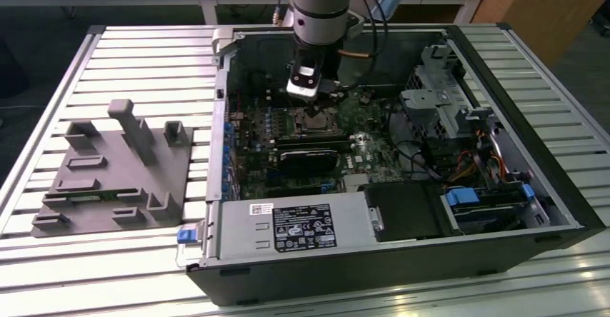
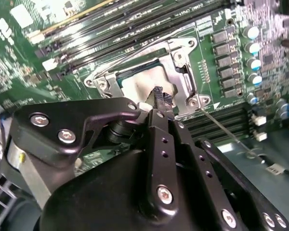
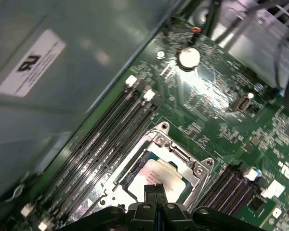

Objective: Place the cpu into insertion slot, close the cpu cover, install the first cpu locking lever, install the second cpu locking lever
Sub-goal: 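Close the cpu cover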

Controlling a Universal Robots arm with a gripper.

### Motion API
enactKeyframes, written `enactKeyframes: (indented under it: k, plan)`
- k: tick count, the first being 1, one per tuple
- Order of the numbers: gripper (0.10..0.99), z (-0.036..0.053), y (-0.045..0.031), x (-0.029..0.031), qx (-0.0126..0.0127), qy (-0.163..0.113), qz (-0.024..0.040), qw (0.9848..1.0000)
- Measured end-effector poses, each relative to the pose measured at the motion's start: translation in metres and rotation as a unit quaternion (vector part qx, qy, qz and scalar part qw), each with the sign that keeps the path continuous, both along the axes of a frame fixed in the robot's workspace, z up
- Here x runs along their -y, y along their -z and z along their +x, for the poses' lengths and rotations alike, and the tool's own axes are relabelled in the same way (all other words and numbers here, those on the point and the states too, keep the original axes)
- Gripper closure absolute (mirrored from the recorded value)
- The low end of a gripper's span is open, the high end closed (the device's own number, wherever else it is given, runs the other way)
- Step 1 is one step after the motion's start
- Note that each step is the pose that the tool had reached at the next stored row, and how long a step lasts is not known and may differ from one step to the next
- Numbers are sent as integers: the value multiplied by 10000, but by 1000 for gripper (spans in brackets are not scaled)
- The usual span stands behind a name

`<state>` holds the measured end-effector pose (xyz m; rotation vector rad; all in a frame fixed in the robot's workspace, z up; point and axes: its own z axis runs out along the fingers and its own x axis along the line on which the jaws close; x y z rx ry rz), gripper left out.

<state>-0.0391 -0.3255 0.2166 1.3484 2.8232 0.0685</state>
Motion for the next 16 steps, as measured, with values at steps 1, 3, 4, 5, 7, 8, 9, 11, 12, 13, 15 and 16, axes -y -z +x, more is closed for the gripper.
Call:
enactKeyframes:
  k: [1, 3, 4, 5, 7, 8, 9, 11, 12, 13, 15, 16]
  plan:
    - [980, 0, 0, 0, 0, -90, -1, 10000]
    - [980, 0, 2, 0, 0, -269, 0, 9996]
    - [980, 0, 3, 0, 0, -360, 0, 9994]
    - [980, 0, 4, 0, 0, -455, 0, 9990]
    - [980, 0, 5, 0, 0, -637, -1, 9980]
    - [980, 0, 7, 0, 0, -727, 0, 9974]
    - [980, 0, 9, 0, 0, -817, 0, 9967]
    - [980, 0, 11, 0, 0, -996, 0, 9950]
    - [980, 0, 13, 0, 0, -1085, 0, 9941]
    - [980, 0, 14, 0, 0, -1174, 0, 9931]
    - [980, 0, 17, 0, 0, -1353, -1, 9908]
    - [980, 0, 19, 0, 0, -1450, -1, 9894]
